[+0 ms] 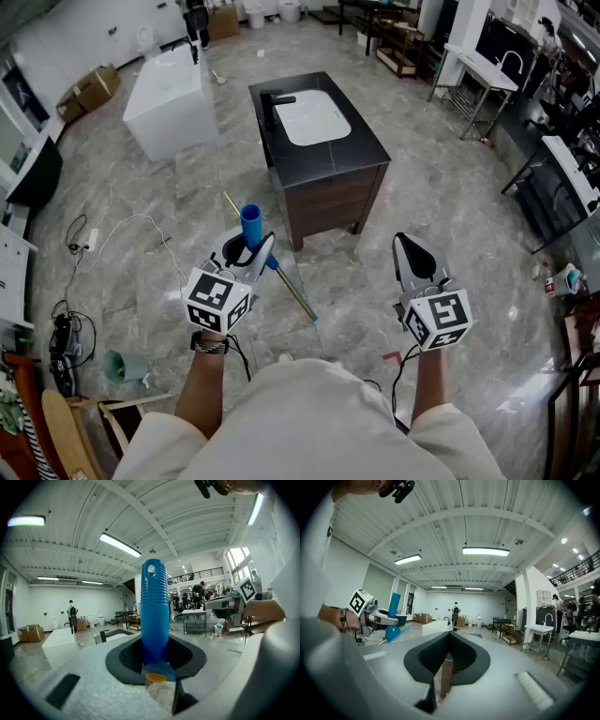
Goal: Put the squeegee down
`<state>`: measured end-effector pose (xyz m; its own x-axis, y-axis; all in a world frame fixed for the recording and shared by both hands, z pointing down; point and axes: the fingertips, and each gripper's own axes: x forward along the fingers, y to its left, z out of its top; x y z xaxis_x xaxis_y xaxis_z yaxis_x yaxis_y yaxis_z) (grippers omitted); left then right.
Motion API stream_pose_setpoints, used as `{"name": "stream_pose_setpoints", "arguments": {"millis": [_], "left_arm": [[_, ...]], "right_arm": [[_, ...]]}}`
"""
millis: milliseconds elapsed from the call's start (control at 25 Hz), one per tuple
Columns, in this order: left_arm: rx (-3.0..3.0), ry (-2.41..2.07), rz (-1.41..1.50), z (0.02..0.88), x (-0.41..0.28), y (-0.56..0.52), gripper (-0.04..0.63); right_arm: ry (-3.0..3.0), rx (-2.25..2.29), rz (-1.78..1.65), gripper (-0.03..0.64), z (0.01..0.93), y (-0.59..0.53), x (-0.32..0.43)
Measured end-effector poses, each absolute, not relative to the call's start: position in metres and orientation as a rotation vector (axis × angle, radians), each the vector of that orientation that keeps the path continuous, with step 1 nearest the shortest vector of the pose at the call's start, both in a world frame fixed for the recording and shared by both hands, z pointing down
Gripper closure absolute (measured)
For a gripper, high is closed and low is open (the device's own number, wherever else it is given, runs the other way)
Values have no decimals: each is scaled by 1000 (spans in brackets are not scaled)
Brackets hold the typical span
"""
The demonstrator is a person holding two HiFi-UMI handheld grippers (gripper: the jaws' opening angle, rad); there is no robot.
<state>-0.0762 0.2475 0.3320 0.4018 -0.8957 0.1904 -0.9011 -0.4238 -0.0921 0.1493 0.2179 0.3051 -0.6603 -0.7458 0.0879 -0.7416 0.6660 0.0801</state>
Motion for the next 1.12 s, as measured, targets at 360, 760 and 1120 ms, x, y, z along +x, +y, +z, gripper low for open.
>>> {"name": "stream_pose_setpoints", "arguments": {"millis": [360, 760, 1120], "left_arm": [[2623, -1689, 324, 327, -34, 243, 477], [2550, -1751, 358, 342, -7, 257, 477], [2550, -1751, 373, 350, -7, 228, 477]], "right_arm": [[-2884, 1272, 32, 611, 290, 215, 196], [-2894, 1183, 85, 611, 300, 210, 228], [-2840, 1183, 87, 611, 323, 188, 221]]}}
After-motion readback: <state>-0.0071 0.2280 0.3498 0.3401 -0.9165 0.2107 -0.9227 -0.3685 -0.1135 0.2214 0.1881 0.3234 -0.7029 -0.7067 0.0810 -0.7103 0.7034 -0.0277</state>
